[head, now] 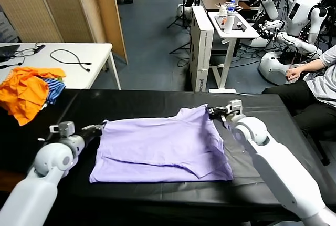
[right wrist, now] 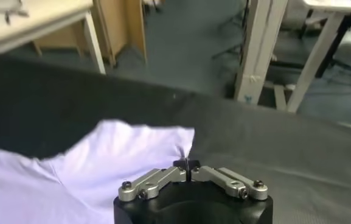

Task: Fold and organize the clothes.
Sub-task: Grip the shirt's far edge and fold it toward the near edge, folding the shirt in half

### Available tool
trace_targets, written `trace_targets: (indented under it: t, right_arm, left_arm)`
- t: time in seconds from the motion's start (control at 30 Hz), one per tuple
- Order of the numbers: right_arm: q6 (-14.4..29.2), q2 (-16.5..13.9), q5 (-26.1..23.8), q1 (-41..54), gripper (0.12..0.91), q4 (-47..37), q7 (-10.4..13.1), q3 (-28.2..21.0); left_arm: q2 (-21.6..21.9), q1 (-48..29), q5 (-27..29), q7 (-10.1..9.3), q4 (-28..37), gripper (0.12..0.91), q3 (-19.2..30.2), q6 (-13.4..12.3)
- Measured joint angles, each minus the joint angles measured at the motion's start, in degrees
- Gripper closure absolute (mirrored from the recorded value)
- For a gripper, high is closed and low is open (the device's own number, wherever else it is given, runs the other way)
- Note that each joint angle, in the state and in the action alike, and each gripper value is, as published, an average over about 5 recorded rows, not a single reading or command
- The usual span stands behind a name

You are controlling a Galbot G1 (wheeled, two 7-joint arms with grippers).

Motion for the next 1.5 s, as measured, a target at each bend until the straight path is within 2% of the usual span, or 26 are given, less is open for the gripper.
trace_targets:
  t: [0.2,0.43,0.77,1.13,1.3,1.5]
  right_arm:
    - [0.2,-1.9,1.0,-3.6,0.886,5.2,-0.1,3.2]
    - [-1.7,-5.7,1.2,-9.5,0.886,12.5,0.2,7.2]
    - [-4.0,-11.2,1.1,-18.5,0.886,22.4,0.5,11.6]
    - [-6.1,-16.4,1.1,-30.3,0.886,31.1,1.1,16.4]
    - [-6.3,-18.4,1.3,-34.5,0.886,33.4,1.1,17.1]
    - [-6.3,-19.1,1.0,-37.5,0.886,34.2,1.2,17.3]
  left_arm:
    - [1.1,2.3,-0.8,-0.08,-3.9,0.869,-1.4,0.0]
    - [2.4,6.6,-1.1,0.38,-9.2,0.874,-4.1,-0.4]
    - [2.5,14.1,0.8,2.13,-15.1,0.883,-9.3,-0.6]
    - [1.9,22.2,1.9,2.25,-20.4,0.883,-12.5,-0.5]
    - [0.7,25.6,3.5,2.63,-22.7,0.883,-13.5,-0.5]
    - [-0.2,29.3,5.3,3.65,-23.6,0.883,-14.9,-1.0]
